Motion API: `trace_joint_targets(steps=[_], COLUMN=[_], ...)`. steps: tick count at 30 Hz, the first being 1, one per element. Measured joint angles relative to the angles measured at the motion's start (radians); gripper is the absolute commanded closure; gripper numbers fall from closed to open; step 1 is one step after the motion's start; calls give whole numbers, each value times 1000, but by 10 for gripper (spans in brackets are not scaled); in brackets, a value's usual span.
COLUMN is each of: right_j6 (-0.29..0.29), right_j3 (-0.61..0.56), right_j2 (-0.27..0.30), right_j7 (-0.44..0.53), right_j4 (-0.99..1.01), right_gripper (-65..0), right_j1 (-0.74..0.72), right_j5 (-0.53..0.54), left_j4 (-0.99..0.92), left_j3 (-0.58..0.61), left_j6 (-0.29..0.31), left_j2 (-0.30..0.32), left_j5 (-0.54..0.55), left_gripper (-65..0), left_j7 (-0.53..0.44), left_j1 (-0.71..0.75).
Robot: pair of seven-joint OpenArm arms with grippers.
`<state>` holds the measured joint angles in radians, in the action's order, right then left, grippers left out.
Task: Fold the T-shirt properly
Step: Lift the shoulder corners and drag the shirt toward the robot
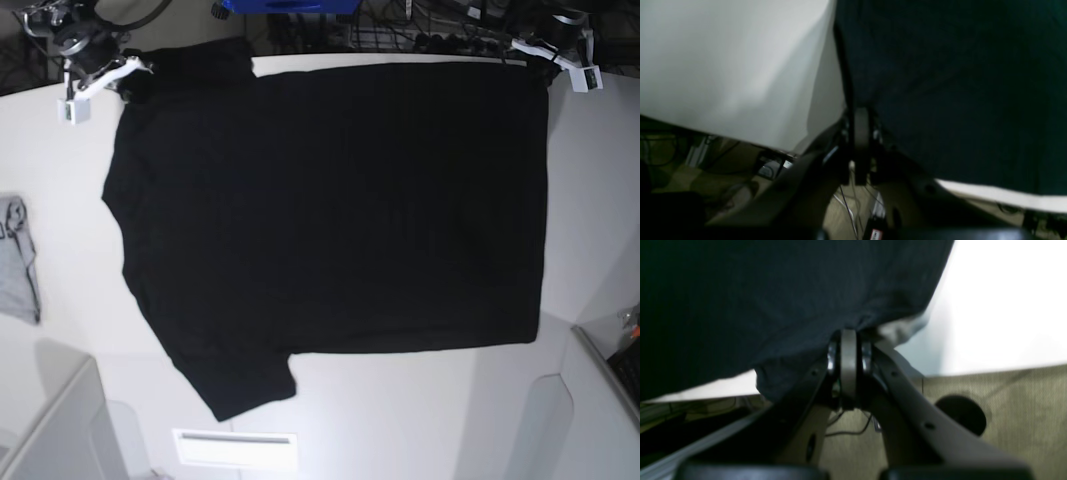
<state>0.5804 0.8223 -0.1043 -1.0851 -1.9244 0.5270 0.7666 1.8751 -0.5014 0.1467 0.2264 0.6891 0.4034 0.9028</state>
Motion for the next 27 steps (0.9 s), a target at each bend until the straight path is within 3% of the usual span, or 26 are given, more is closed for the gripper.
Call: trace_joint_targets(steps=[8, 14, 19, 24, 27], right_j6=[-1, -3, -64, -68, -122], right_j3=[2, 5, 5, 0, 0], right_j2=[2, 2, 2, 1, 8], right_j7=[-49, -91, -113, -113, -117], right_j4=[-2, -3, -3, -3, 0], right_gripper=[0, 0, 0, 0, 0], right_j1=[-64, -140, -170, -217, -231], right_j5=[-5, -6, -8, -6, -12], left_j4=[61, 60, 60, 59, 60], left_j3=[-5, -69, -93, -100, -99], left_j6=[3, 3, 1, -4, -3], left_j2=[-11, -34, -27, -33, -32], left_j5=[3, 137, 158, 165, 166], left_gripper=[0, 0, 0, 0, 0], left_j7=[143, 216, 235, 237, 237], left_j1=[-91, -106, -142, -152, -158])
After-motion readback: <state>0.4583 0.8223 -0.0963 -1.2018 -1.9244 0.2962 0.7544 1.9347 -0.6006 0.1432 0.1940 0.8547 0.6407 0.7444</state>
